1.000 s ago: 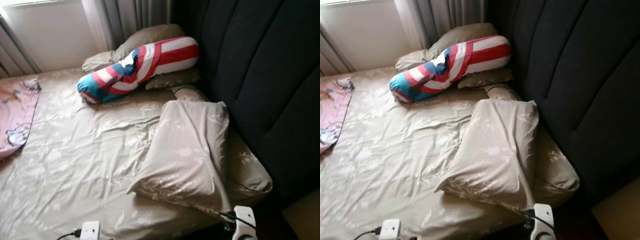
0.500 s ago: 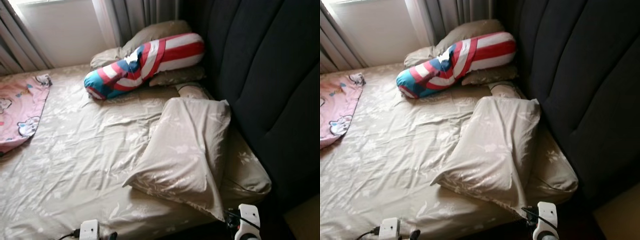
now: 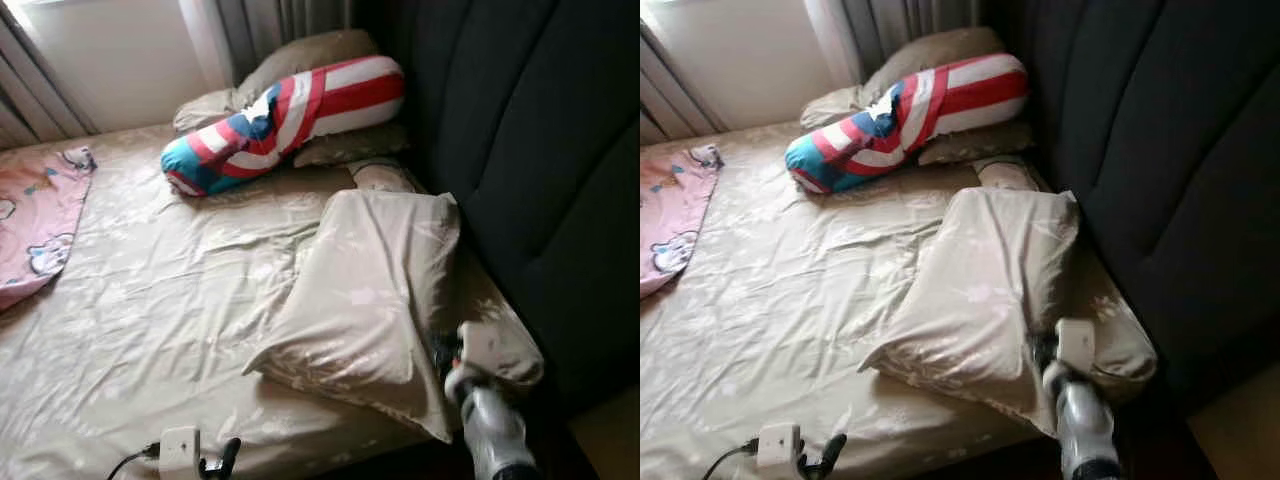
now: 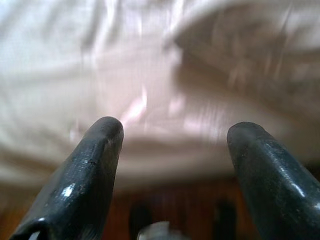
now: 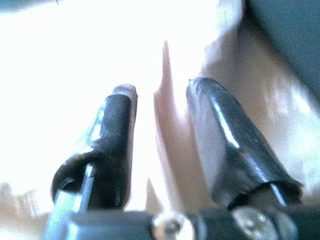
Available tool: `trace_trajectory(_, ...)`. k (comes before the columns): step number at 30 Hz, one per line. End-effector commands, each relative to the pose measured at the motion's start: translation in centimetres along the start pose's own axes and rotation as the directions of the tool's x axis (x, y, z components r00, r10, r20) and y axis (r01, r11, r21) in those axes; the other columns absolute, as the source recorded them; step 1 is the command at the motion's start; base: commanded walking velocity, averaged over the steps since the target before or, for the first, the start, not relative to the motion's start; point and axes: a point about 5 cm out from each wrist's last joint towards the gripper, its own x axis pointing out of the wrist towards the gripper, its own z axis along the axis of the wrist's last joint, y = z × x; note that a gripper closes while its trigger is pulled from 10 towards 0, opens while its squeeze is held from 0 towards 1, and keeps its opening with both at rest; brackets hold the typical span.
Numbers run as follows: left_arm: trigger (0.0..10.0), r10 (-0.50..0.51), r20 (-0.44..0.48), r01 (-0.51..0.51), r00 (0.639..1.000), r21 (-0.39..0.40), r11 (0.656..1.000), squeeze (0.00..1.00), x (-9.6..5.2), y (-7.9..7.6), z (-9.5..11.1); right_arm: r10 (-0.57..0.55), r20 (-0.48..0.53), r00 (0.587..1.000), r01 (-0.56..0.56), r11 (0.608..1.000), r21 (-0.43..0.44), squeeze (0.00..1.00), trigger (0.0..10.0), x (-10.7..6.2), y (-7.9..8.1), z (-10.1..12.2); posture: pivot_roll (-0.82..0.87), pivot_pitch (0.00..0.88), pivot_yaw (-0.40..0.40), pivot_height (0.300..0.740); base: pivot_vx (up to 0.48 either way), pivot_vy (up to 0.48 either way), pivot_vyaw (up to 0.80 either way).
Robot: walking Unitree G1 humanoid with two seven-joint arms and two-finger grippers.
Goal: Clean up the room
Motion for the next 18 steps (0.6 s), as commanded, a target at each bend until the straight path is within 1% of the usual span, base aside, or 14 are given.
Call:
trace_trajectory(1, 10.0, -0.042, 0.237, 0.031, 0.971, 0.052, 0.998, 0.0, 2.2, -1.4, 5.4, -0.012, -0.071, 0.997, 0.014, 0.999, 0.028, 0.0, 10.0, -1.4, 0.1, -2.3, -0.1, 0.064, 0.033, 0.74, 0.0, 0.0, 0.0)
trace_trajectory(2, 10.0, -0.066, 0.321, 0.046, 0.945, 0.067, 0.997, 0.0, 2.6, -2.3, 7.5, -0.008, -0.052, 0.999, 0.01, 1.0, 0.029, 0.0, 10.0, -1.5, 0.3, -2.3, -0.1, 0.058, 0.032, 0.74, 0.0, 0.0, 0.0)
trace_trajectory(5, 10.0, -0.091, 0.374, 0.062, 0.923, 0.088, 0.994, 0.0, 2.4, -3.0, 8.6, -0.006, -0.033, 0.999, 0.007, 1.0, 0.028, 0.0, 10.0, -1.7, 0.5, -2.2, -0.1, 0.055, 0.031, 0.74, 0.0, 0.0, 0.0)
trace_trajectory(8, 10.0, -0.111, 0.401, 0.075, 0.909, 0.104, 0.992, 0.0, 2.2, -3.5, 9.2, -0.013, -0.019, 1.0, 0.013, 0.999, 0.029, 0.0, 10.0, -1.9, 0.4, -2.2, -0.1, 0.044, 0.032, 0.74, 0.0, 0.0, 0.0)
trace_trajectory(11, 10.0, -0.116, 0.406, 0.08, 0.906, 0.105, 0.991, 0.0, 2.0, -3.8, 9.3, -0.021, -0.005, 1.0, 0.021, 0.999, 0.024, 0.0, 10.0, -2.1, 0.3, -2.2, -0.11, 0.033, 0.035, 0.74, 0.0, 0.0, 0.0)
trace_trajectory(16, 10.0, -0.115, 0.399, 0.08, 0.91, 0.102, 0.992, 0.0, 1.6, -3.9, 9.4, -0.034, -0.003, 0.999, 0.034, 0.999, 0.019, 0.0, 10.0, -2.6, 0.2, -2.4, -0.11, 0.024, 0.036, 0.74, 0.0, 0.0, 0.0)
trace_trajectory(18, 10.0, -0.117, 0.393, 0.082, 0.912, 0.104, 0.991, 0.0, 1.5, -3.9, 9.4, -0.034, 0.002, 0.999, 0.034, 0.999, 0.038, 0.0, 10.0, -2.9, 0.3, -2.6, -0.11, 0.02, 0.038, 0.74, 0.0, 0.0, 0.0)
